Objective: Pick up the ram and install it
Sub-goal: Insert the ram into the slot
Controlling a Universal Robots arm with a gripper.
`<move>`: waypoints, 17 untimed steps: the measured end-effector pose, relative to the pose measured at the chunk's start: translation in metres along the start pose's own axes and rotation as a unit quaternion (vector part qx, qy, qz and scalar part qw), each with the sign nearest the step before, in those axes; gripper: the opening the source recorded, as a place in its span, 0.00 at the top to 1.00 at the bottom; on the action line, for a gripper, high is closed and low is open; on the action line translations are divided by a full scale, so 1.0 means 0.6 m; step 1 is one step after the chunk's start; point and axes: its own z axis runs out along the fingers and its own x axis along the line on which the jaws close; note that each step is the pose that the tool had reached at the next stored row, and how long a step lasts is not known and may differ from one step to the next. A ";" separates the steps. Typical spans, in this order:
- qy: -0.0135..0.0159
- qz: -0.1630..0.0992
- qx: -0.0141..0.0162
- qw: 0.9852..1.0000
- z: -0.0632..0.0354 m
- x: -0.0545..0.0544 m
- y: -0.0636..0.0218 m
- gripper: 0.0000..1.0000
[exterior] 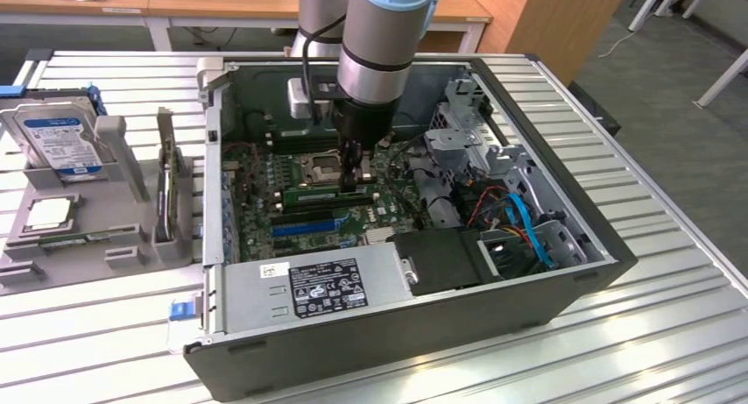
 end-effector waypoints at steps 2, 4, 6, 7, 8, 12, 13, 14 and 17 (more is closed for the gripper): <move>0.000 0.000 0.000 1.000 0.000 0.000 0.000 0.89; 0.000 0.000 0.000 1.000 0.000 0.000 0.000 0.89; 0.000 0.000 0.000 1.000 0.000 0.000 0.000 0.89; 0.000 0.000 0.000 1.000 0.000 0.000 0.000 0.89; 0.000 0.000 0.000 1.000 0.000 0.000 -0.001 0.89; 0.000 0.000 0.000 1.000 0.000 0.000 -0.001 0.89; 0.000 0.000 0.000 1.000 0.000 0.000 -0.001 0.89; 0.000 0.000 0.000 1.000 0.000 0.000 -0.001 0.89; 0.000 0.000 0.000 1.000 0.000 0.000 -0.001 0.89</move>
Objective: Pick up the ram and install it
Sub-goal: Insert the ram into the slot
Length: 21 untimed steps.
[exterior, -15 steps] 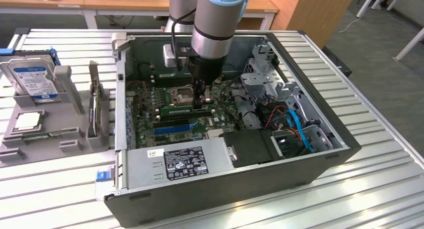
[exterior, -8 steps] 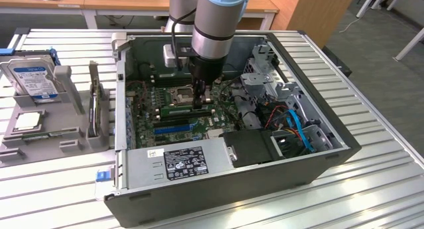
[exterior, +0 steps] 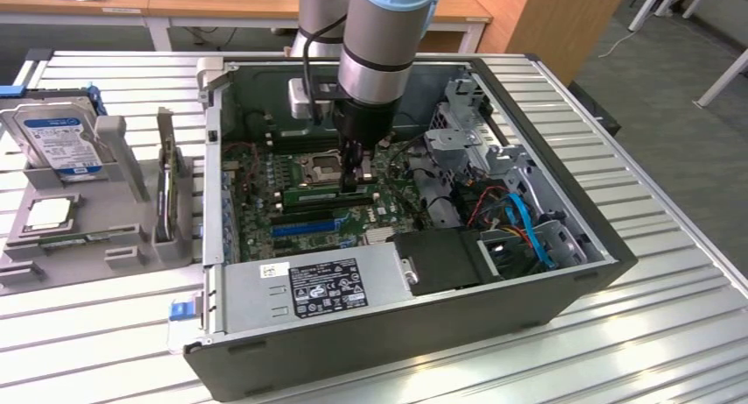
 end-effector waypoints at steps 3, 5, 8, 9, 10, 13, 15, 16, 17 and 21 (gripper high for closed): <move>0.000 0.000 0.000 1.000 0.000 0.000 0.000 0.89; 0.000 0.000 0.000 1.000 0.000 0.000 0.000 0.89; 0.000 -0.004 0.000 1.000 0.000 0.000 0.000 0.89; 0.000 -0.005 0.000 1.000 0.000 0.000 0.000 0.89; 0.000 -0.007 0.000 1.000 0.000 0.000 0.000 0.89; 0.000 -0.011 0.000 1.000 0.000 0.000 0.000 0.89; 0.000 -0.011 0.000 1.000 0.000 0.000 0.000 0.89; 0.000 -0.011 0.000 1.000 0.000 0.000 0.000 0.89; 0.000 -0.011 0.000 1.000 0.000 0.000 0.000 0.89; -0.001 -0.007 0.000 1.000 0.000 0.000 0.002 0.89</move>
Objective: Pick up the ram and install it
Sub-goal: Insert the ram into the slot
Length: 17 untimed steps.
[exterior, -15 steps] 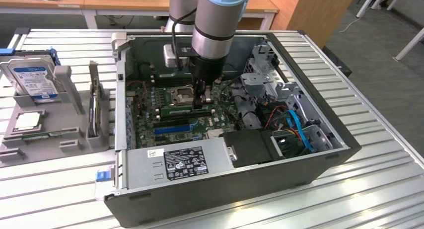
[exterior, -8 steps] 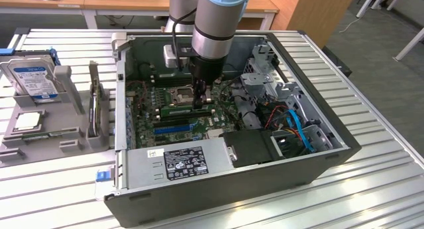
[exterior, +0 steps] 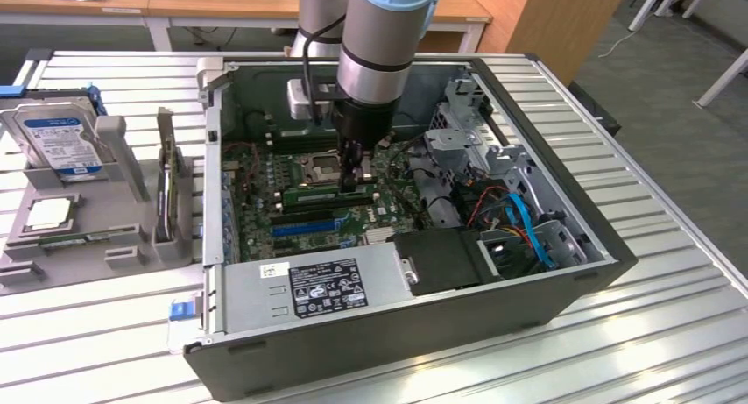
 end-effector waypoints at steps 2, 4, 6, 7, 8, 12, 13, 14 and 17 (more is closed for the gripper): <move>0.000 0.002 0.000 1.000 0.000 0.000 0.000 0.89; 0.000 0.006 0.000 1.000 0.000 0.000 0.000 0.89; 0.000 0.007 0.000 1.000 0.000 0.000 0.000 0.89; 0.000 0.007 0.000 1.000 0.000 0.000 0.000 0.89; 0.000 0.007 0.000 1.000 0.000 0.000 -0.001 0.89; 0.000 0.007 0.000 1.000 0.001 0.000 -0.001 0.89; 0.000 0.007 0.000 1.000 0.001 0.000 -0.001 0.89; 0.000 0.007 0.000 1.000 0.001 0.000 -0.001 0.89; -0.001 0.007 0.000 1.000 0.002 0.000 -0.001 0.89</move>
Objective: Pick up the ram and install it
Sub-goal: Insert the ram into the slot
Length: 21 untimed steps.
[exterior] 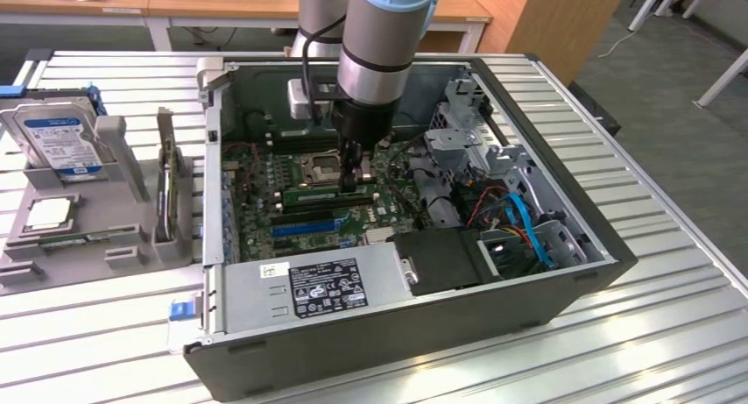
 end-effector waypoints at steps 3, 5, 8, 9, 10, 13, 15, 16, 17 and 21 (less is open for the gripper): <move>0.000 0.000 0.000 1.000 0.000 0.000 0.000 0.89; 0.000 0.000 0.000 1.000 0.001 0.000 0.000 0.89; 0.000 0.000 0.000 1.000 0.001 0.000 0.000 0.89; 0.000 0.000 0.000 1.000 0.001 0.000 0.000 0.89; 0.000 0.000 0.000 1.000 0.001 0.000 0.000 0.89; 0.000 0.000 0.000 1.000 0.001 0.000 0.000 0.89; 0.000 0.000 0.000 1.000 0.001 -0.001 0.000 0.89; 0.000 0.000 0.000 1.000 0.002 -0.001 0.000 0.89; 0.000 0.000 0.000 1.000 0.002 -0.001 -0.001 0.89; 0.000 0.000 0.000 1.000 0.003 0.000 -0.001 0.89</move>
